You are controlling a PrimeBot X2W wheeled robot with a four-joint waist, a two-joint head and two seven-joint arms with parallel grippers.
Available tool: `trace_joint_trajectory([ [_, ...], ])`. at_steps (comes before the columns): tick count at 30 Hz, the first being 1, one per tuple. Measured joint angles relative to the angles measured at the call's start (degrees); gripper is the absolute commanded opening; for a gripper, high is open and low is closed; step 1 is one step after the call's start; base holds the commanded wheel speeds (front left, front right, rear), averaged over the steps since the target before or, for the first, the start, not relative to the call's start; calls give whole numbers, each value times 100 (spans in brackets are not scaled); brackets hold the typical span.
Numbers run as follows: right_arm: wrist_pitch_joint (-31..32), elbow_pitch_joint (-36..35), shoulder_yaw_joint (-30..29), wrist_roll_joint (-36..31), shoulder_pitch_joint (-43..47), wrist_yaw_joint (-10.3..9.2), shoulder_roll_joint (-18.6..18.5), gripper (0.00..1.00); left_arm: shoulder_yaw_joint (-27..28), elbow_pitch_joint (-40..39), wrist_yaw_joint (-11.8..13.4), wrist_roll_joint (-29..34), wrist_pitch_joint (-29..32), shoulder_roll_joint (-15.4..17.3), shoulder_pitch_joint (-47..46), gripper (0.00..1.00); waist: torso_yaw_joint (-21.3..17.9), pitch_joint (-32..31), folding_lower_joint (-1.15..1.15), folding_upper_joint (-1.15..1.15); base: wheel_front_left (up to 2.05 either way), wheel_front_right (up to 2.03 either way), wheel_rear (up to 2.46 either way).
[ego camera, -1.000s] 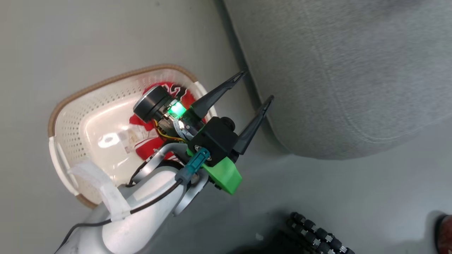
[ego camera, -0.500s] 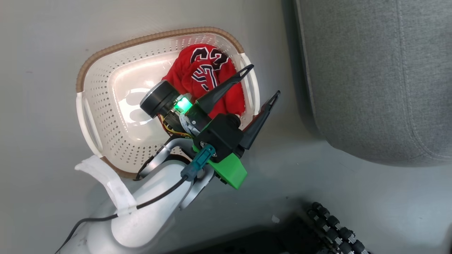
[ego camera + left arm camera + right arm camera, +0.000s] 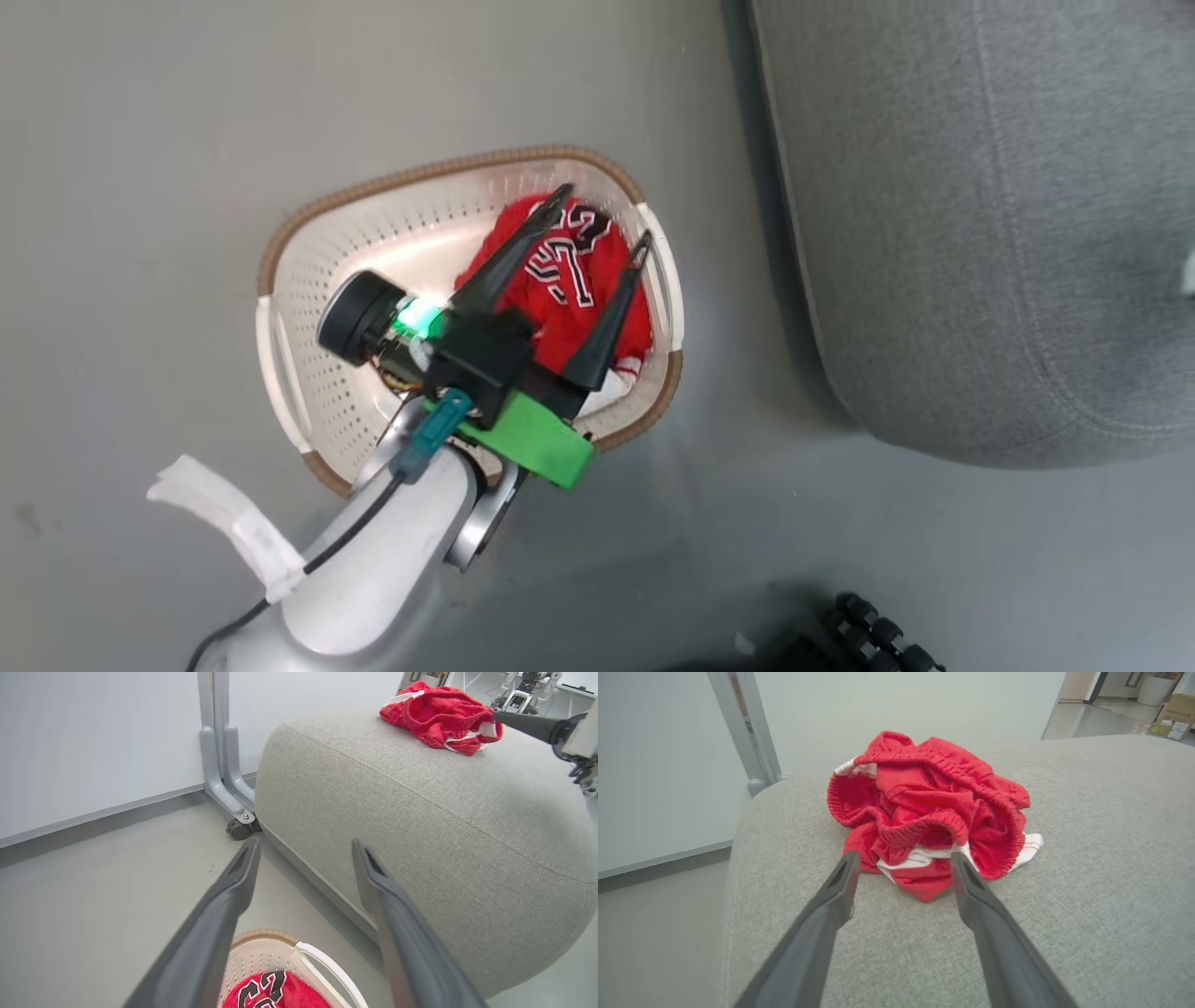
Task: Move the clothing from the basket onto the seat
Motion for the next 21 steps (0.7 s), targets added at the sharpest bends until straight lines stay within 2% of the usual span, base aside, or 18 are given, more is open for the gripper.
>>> trace_joint_trajectory([
  [6, 1, -649, 470, -189, 892, 2, 390, 100, 647, 446, 180, -445, -210, -250, 583, 100, 118, -696, 0, 0, 0, 0, 0],
  [9, 1, -787, 928, -267, 1277, 2, 573, 100, 1206, 350, 213, -532, -225, -434, 932, 100, 225, -1070, 0, 0, 0, 0, 0],
  [14, 1, -847, 1634, -377, 1753, 3, 843, 100, 2025, 256, 8, -403, -227, -611, 1704, 100, 466, -1717, 0, 0, 0, 0, 0],
  [21, 1, -948, 2103, -523, 2114, 3, 1174, 100, 3085, -99, -241, -22, -235, -779, 2654, 100, 805, -2577, 0, 0, 0, 0, 0],
])
